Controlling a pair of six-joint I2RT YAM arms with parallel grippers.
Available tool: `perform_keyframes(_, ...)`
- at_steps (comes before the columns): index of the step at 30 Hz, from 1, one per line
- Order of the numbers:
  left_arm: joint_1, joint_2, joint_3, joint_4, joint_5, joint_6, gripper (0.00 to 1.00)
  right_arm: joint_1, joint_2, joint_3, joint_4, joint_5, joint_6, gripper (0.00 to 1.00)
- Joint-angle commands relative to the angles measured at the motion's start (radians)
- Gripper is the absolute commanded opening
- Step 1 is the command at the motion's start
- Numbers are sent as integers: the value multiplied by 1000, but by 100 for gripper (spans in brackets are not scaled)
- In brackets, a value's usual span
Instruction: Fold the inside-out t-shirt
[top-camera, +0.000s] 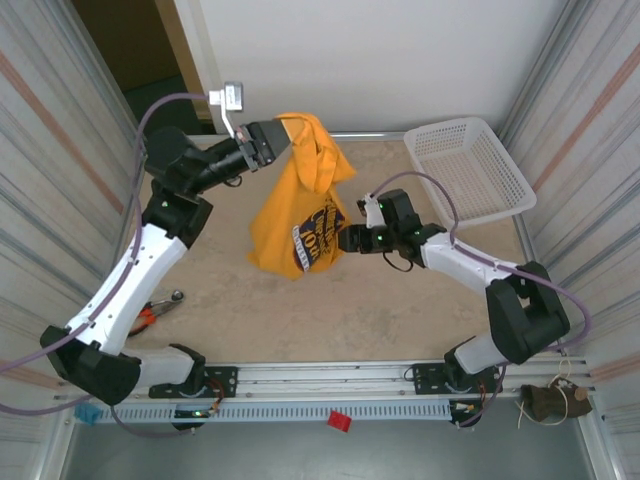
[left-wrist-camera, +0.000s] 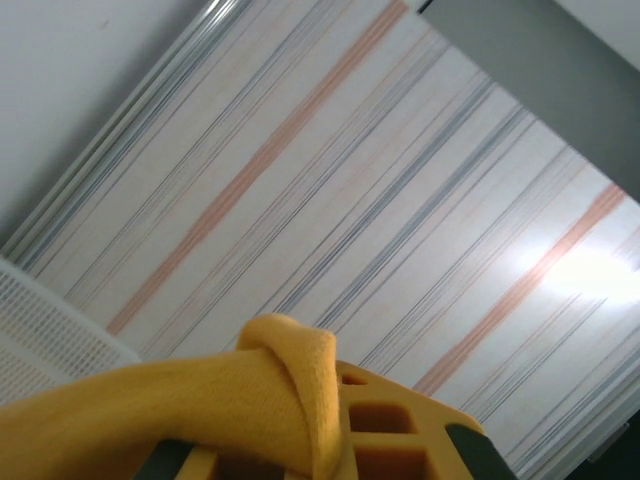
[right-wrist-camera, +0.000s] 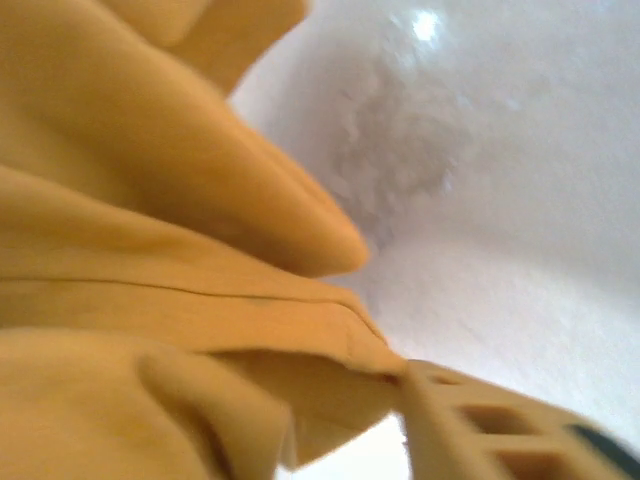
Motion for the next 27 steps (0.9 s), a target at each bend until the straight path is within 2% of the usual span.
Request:
perform_keyframes(1,-4,-8,146,-13,-67,-6,0,4,-32,52,2,-41,-41,0)
perform_keyframes(5,17,-8,238,-70,-134,6,0,-35,-186,43,-81,-10,-37,0)
perform_keyframes(8,44,-42,210,-143,-207,6,0,-74,-349,61,-198,13,-39,0)
perform_keyframes(11,82,-100,90,-186,-285,-19,0,-86,-472,150,-352,53,-59,0)
perform_keyframes(14,150,-146,-82,-175,-324,-95,0,-80,-530,241,-468,61,-59,0)
perform_keyframes(17,247,-131,-226,-133,-296,-140,0,-47,-522,285,-488,78,-31,0)
perform_keyframes(19,310,-74,-279,-93,-241,-121,1,-7,-479,295,-463,101,-5,0)
perform_keyframes(20,347,-29,-282,-99,-197,-107,7,22,-445,300,-440,118,9,0)
perform_keyframes(21,375,15,-281,-94,-153,-85,18,46,-415,307,-421,134,22,0)
perform_keyframes(22,410,66,-264,-100,-92,-50,36,82,-377,323,-398,156,40,0)
perform_keyframes(23,434,100,-249,-138,-68,-28,47,107,-341,341,-383,179,53,0)
perform_keyframes(24,458,129,-242,-148,-45,5,54,136,-299,368,-377,207,64,0)
perform_keyframes(27,491,133,-226,-297,-53,158,63,163,-195,435,-378,270,76,0)
